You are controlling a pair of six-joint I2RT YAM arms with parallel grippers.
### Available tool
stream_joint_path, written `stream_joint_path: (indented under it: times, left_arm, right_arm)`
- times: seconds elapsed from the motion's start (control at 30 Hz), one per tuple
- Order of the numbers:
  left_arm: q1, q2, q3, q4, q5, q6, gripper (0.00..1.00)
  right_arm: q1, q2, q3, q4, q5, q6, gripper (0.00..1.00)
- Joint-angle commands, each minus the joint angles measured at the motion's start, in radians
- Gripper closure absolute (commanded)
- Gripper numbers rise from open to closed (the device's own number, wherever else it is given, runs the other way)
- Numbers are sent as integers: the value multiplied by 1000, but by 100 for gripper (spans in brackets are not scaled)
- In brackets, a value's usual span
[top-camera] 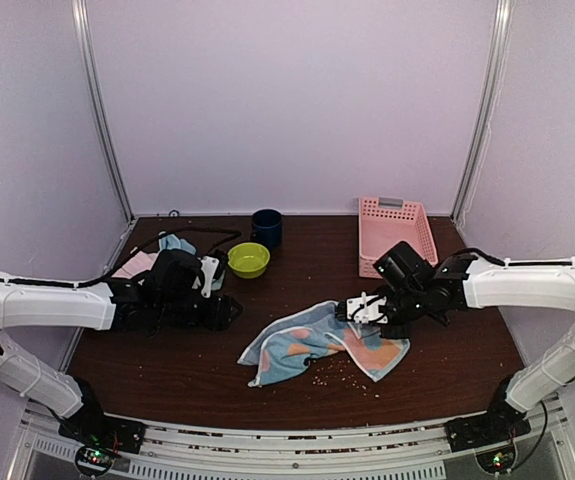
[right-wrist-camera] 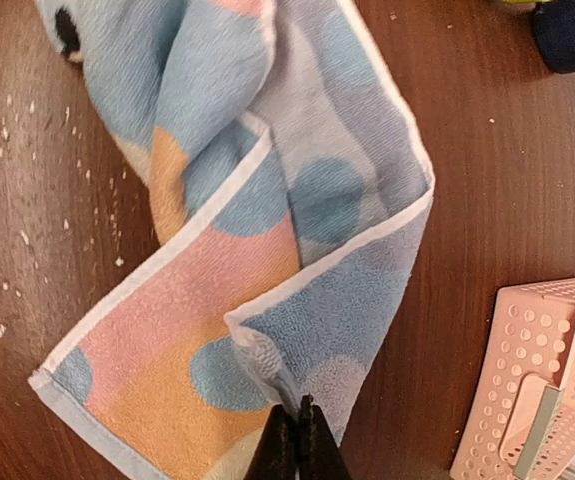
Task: Roll the towels
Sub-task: Pick up the towel from the center of the board.
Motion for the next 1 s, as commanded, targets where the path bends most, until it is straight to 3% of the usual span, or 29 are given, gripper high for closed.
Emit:
stream_joint_path:
  times: [0.0, 0.17, 0.2, 0.27, 0.33, 0.47, 0.7, 0.97]
  left_arm:
    - [7, 4, -4, 19, -8, 22, 41]
    - [7, -19, -57, 11, 63, 16, 44]
    - [6, -32, -67, 13, 93, 22, 49]
    - [7, -56, -110, 27, 201, 43, 75]
    - [7, -67, -138, 21, 256, 12, 70]
    - [6, -81, -209, 85, 365, -5, 57]
    - [-6, -16, -265, 251, 439, 22, 55]
    - [-11, 104, -244, 377, 404, 84, 56]
  right_arm:
    - [-75, 5, 23, -1, -71, 124, 100]
    - [-268, -24, 28, -16, -230, 207, 100]
    - [-304, -47, 23, -11, -248, 226, 100]
    - [-380, -95, 10, 39, -256, 300, 100]
    - [-446, -143, 8, 85, -287, 385, 100]
    - [-464, -149, 25, 113, -321, 432, 100]
    - [-465, -118, 48, 96, -378, 424, 100]
    - [-465, -124, 44, 83, -388, 424, 100]
